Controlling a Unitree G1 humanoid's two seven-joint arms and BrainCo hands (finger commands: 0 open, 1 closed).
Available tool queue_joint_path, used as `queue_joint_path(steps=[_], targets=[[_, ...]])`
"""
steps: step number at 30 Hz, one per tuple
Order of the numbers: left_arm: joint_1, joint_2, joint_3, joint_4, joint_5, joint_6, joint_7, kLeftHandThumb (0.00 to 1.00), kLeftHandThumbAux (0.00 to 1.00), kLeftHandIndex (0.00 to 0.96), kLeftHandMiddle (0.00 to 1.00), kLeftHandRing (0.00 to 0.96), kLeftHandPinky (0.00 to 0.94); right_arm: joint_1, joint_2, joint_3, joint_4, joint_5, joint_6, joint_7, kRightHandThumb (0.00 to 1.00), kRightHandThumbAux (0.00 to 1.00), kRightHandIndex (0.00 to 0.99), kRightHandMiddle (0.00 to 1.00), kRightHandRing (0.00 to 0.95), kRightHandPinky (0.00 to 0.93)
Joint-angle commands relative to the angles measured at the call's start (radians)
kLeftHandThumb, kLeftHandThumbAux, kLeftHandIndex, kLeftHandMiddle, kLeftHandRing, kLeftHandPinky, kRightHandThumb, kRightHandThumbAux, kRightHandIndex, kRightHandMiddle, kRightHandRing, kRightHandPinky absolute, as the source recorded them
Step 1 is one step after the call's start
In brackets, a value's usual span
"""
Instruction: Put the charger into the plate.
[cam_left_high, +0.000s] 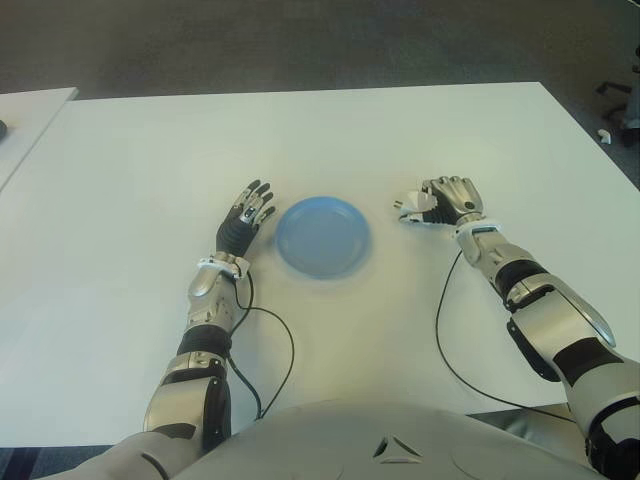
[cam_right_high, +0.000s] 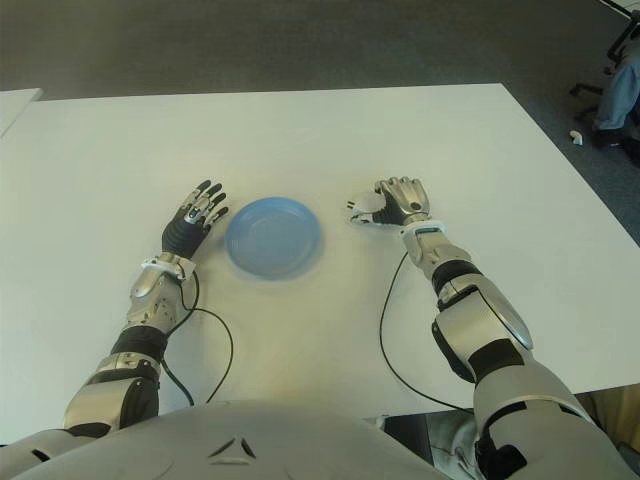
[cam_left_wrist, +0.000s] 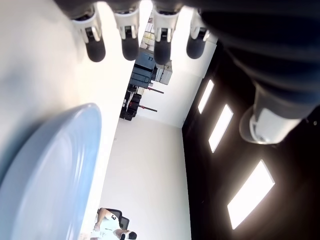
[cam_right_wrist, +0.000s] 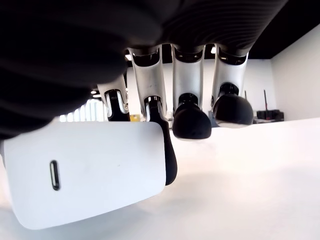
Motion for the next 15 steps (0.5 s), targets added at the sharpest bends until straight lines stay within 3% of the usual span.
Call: queue_joint_path(steps=[1, 15], targets=[[0.028, -0.012, 0.002, 0.025, 0.007, 0.021, 0.009, 0.02, 0.53, 0.0, 0.085, 0.062, 0.0, -0.003, -0.007, -0.023, -0.03, 0.02, -0.029, 0.012, 0.735, 0.707, 0.44, 0.851, 0.84, 0.841], [0.026, -0.008, 0.0, 0.026, 0.01, 0.021, 0.01, 0.024, 0.521, 0.0, 0.088, 0.059, 0.0, -0.027, -0.005, -0.121, -0.201, 0.089, -0.086, 0.038, 0.739, 0.707, 0.44, 0.851, 0.841, 0.783]])
